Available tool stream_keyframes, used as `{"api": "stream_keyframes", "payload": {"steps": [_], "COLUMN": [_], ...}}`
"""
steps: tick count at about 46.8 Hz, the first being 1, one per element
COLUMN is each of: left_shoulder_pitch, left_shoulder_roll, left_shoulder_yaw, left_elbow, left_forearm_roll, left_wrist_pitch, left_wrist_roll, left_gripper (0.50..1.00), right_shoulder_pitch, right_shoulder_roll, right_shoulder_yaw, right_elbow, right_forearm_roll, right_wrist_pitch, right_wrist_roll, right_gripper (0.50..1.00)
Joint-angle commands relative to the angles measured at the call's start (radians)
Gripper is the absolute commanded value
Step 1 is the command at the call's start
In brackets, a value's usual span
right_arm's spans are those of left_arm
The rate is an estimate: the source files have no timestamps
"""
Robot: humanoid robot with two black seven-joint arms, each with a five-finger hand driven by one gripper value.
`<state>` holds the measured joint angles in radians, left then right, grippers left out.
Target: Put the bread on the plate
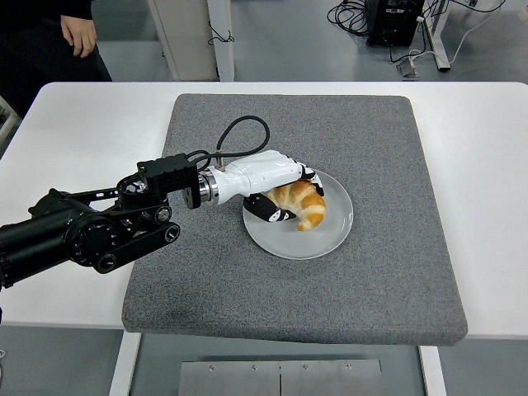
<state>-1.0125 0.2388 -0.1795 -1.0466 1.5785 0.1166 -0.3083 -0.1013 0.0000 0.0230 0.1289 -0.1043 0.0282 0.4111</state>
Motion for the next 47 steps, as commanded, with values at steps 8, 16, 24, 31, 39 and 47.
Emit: {"api": "stream_keyframes", "payload": {"steps": [8, 16, 24, 31, 39, 47], "left_shoulder_pitch": [0.011, 0.017, 0.017, 0.017, 0.017, 0.019], "left_shoulder_roll": [-0.012, -0.023, -0.036, -0.039, -0.041, -0.05], "left_shoulder_yaw": [0.0, 0.0, 0.0, 0.002, 0.0, 0.002], "left_elbow": [0.02, 0.027, 0.039, 0.054, 0.057, 0.057], "left_forearm_roll": [0.0, 0.0, 0.0, 0.0, 0.0, 0.0], "left_wrist_pitch": [0.0, 0.002, 0.003, 0.003, 0.003, 0.003], "left_wrist_roll": [0.0, 0.0, 0.0, 0.0, 0.0, 0.0], "left_gripper": [0.557, 0.563, 0.569, 0.574, 0.583, 0.622], "right_shoulder_pitch": [0.0, 0.0, 0.0, 0.0, 0.0, 0.0], "right_shoulder_roll": [0.0, 0.0, 0.0, 0.0, 0.0, 0.0], "right_shoulder_yaw": [0.0, 0.0, 0.0, 0.0, 0.0, 0.0], "right_elbow": [0.0, 0.0, 0.0, 0.0, 0.0, 0.0], "right_forearm_roll": [0.0, 0.0, 0.0, 0.0, 0.0, 0.0], "right_wrist_pitch": [-0.001, 0.001, -0.001, -0.001, -0.001, -0.001], "right_wrist_roll": [0.0, 0.0, 0.0, 0.0, 0.0, 0.0], "right_gripper": [1.0, 1.0, 1.0, 1.0, 1.0, 1.0]}}
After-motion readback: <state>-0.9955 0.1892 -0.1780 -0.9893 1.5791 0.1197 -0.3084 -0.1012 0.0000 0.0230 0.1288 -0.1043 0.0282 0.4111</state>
